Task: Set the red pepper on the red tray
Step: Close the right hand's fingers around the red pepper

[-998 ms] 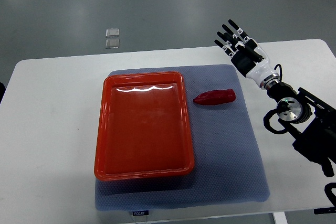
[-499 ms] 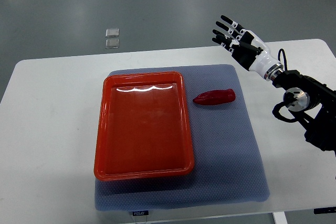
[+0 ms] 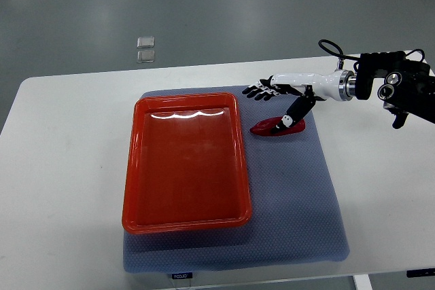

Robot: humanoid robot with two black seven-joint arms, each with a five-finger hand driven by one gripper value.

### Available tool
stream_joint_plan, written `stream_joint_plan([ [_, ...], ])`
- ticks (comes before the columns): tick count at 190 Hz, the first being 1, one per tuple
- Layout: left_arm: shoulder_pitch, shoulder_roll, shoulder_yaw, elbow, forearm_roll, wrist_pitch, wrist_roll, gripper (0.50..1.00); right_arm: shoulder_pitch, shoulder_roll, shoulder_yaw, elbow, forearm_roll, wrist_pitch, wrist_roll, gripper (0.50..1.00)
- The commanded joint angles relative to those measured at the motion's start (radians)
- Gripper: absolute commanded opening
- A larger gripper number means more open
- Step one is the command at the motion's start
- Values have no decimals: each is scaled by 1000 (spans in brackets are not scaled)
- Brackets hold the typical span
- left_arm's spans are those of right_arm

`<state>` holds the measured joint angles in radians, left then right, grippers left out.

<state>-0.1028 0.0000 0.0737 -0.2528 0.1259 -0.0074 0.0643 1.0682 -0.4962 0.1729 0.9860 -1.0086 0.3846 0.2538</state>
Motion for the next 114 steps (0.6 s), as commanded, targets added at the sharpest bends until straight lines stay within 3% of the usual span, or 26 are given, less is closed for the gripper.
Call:
stream_joint_plan([
  [1,0,0,0,0,0,0,0,1000,15,11,-39,-1,-48,-84,5,913],
  [48,0,0,0,0,-2,0,0,1000,10,28,-119,-6,-148,-196,27,911],
  [114,0,0,1,0,0,1,2,1000,-19,56,-156,-66,-212,-260,27,903],
])
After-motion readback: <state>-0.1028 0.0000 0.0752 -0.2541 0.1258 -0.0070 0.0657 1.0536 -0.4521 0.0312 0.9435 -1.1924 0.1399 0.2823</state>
